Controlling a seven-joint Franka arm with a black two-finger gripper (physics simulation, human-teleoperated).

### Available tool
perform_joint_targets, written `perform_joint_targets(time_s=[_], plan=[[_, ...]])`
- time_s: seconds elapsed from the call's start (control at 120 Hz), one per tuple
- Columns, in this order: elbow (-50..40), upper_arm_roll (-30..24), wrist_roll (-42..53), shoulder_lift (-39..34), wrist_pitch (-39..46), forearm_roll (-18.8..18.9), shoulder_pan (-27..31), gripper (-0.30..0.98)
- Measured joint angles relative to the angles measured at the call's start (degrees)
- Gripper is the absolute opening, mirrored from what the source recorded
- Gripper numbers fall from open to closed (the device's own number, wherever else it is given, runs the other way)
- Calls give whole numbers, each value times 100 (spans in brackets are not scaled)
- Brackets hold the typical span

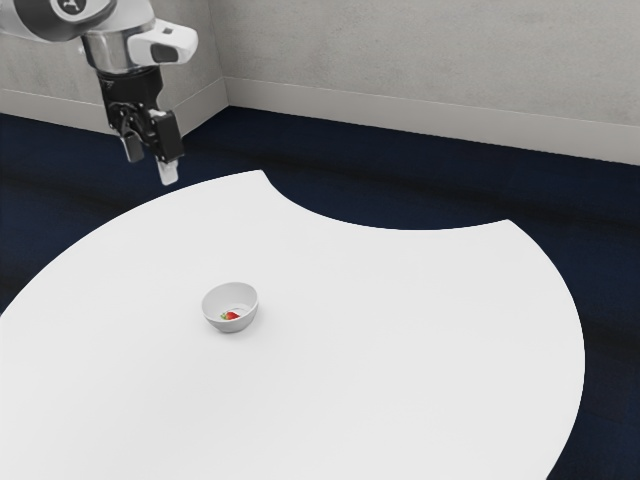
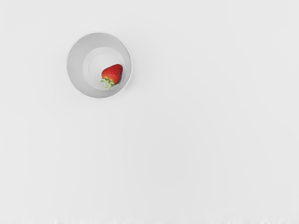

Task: Take strawberry from the bowl

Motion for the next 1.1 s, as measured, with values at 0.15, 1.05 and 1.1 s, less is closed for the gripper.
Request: perform_joint_targets(time_s=[0.15, 1.05, 1.1], plan=[[-17, -46, 30, -23, -10, 8, 49, 69], [-1577, 31, 1408, 1852, 3076, -46, 10, 69], [-1493, 67, 1478, 2017, 3200, -49, 42, 69]])
